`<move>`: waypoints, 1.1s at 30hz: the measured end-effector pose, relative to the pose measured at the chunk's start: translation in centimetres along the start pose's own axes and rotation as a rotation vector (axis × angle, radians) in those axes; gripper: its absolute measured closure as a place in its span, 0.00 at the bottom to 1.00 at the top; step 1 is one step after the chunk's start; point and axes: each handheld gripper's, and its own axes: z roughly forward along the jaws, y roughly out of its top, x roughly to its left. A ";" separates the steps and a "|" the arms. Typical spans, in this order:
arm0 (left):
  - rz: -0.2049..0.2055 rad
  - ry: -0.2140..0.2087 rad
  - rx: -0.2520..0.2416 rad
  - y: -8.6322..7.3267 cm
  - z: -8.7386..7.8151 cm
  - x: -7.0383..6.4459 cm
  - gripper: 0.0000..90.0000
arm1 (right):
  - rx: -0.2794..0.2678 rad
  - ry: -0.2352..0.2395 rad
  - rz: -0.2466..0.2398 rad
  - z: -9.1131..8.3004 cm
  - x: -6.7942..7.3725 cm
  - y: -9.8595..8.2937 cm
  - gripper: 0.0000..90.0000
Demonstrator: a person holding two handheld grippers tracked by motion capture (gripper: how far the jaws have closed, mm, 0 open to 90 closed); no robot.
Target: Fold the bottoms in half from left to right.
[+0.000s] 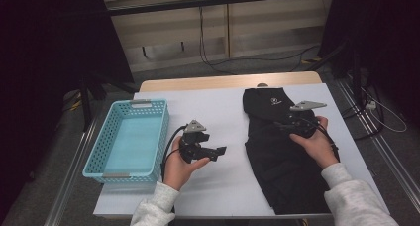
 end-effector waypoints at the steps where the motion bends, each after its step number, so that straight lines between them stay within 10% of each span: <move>1: -0.007 0.005 -0.005 -0.1 -0.1 0.2 0.19 | 0.002 0.015 -0.006 1.1 0.5 0.6 0.45; 18: -0.025 0.030 0.017 -1.6 -0.5 1.0 0.19 | 0.047 0.012 -0.081 7.6 3.2 2.4 0.59; 25: -0.034 0.028 0.013 -1.5 -0.4 1.0 0.19 | 0.019 -0.010 -0.005 8.2 1.5 2.5 0.97; 33: -0.041 0.025 -0.001 -1.3 -0.6 1.2 0.19 | -0.028 -0.065 0.078 7.1 -2.1 4.6 0.98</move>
